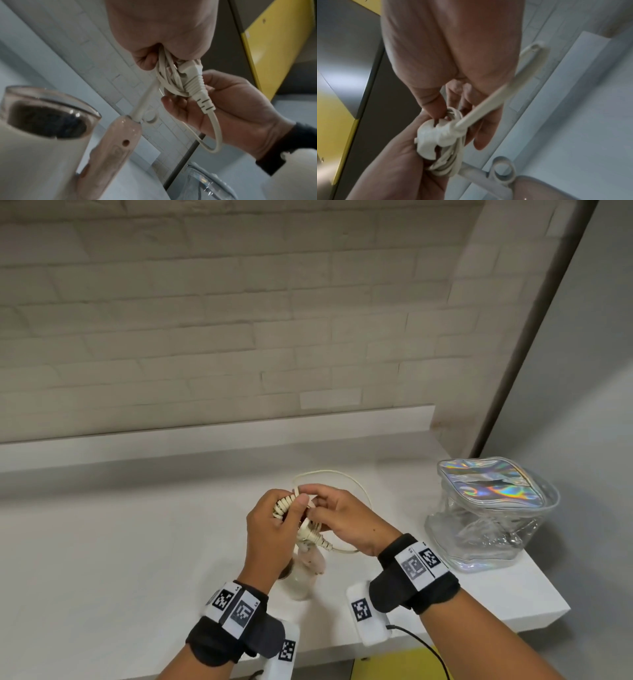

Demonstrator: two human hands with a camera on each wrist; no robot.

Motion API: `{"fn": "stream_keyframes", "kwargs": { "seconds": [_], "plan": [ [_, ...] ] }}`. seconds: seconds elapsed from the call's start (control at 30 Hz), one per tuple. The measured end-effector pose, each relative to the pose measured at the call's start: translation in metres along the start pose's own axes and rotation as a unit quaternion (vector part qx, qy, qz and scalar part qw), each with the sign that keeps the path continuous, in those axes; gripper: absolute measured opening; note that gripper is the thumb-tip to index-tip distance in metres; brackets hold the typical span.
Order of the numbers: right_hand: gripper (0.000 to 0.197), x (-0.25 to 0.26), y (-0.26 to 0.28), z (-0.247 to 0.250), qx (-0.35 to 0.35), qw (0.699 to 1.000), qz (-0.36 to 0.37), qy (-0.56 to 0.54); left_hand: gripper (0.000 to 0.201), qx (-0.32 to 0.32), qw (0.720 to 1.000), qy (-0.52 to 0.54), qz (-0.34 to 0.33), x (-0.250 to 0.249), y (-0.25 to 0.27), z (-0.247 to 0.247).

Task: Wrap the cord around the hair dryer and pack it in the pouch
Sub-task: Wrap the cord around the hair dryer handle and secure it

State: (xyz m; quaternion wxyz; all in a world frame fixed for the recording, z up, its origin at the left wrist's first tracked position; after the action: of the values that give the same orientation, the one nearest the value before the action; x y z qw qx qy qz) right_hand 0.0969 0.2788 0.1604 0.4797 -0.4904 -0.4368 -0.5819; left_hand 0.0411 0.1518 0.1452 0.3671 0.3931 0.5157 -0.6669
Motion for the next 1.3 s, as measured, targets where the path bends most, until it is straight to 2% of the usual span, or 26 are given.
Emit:
{"fn": "stream_keyframes", "kwargs": {
  "seconds": [0.07,0.2,0.3,0.33,0.4,0.47,0.57,0.63,0.77,0.93,1.0,1.13,1.23,1.3],
  "plan": [
    [0.035,0.001,0.000,-0.001,-0.022,0.999,0.021,0.036,0.012,0.010,1.000,-0.002,0.001,0.000,0.000,-0.001],
    [0.025,0.008,0.007,-0.004,-0.165,0.967,0.095,0.172,0.019,-0.006,1.000,-0.010,0.007,-0.002,-0.005,0.003],
    [0.039,0.014,0.008,-0.013,-0.131,0.958,0.132,0.218,0.016,0.024,1.000,-0.012,0.000,-0.002,-0.006,0.003],
    [0.037,0.015,0.006,-0.014,-0.122,0.953,0.131,0.243,0.015,0.029,0.999,-0.014,-0.003,-0.002,-0.005,0.003],
    [0.022,0.016,0.002,-0.012,-0.133,0.942,0.129,0.282,0.015,0.022,1.000,-0.018,-0.012,-0.003,-0.004,0.004],
    [0.019,0.014,0.000,-0.011,-0.147,0.947,0.116,0.262,0.015,0.023,0.999,-0.019,-0.018,-0.005,-0.002,0.003],
    [0.054,0.011,0.003,-0.015,-0.157,0.959,0.120,0.203,0.015,0.037,0.999,-0.021,-0.019,-0.005,-0.002,0.002],
    [0.063,0.013,0.003,-0.017,-0.134,0.950,0.143,0.241,0.013,0.042,0.998,-0.027,-0.027,-0.005,-0.003,0.003],
    [0.042,0.015,0.000,-0.017,-0.100,0.937,0.149,0.301,0.009,0.046,0.998,-0.033,-0.022,-0.002,-0.003,0.004],
    [0.025,0.010,-0.002,-0.013,-0.119,0.951,0.115,0.260,0.013,0.000,0.996,-0.080,-0.044,-0.003,-0.006,0.006],
    [0.029,0.006,-0.002,-0.012,-0.142,0.961,0.093,0.218,0.017,0.005,0.997,-0.079,-0.025,-0.004,-0.007,0.004],
    [0.032,0.000,-0.006,-0.007,-0.170,0.975,0.060,0.131,0.009,0.016,0.997,-0.072,0.031,-0.001,-0.010,0.000],
    [0.029,0.000,-0.010,-0.004,-0.145,0.985,0.023,0.092,0.013,0.035,0.995,-0.028,0.095,0.004,-0.013,-0.003],
    [0.021,-0.001,-0.011,-0.002,-0.100,0.992,0.005,0.083,0.019,0.043,0.990,-0.001,0.134,0.007,-0.012,-0.002]
  ]
}}
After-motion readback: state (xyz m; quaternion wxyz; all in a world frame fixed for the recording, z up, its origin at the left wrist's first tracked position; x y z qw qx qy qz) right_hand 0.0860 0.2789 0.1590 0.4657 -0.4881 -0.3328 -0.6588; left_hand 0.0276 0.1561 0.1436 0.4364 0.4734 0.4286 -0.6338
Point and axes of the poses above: each hand's wrist, its own y-axis away from the middle knuckle, its own z-axis out of the back of the hand, x = y × z, the point moved 4 cm from there along -y, towards the middle knuckle, and after that the axes turned 4 degrees about -x, right-handed, at the moved point
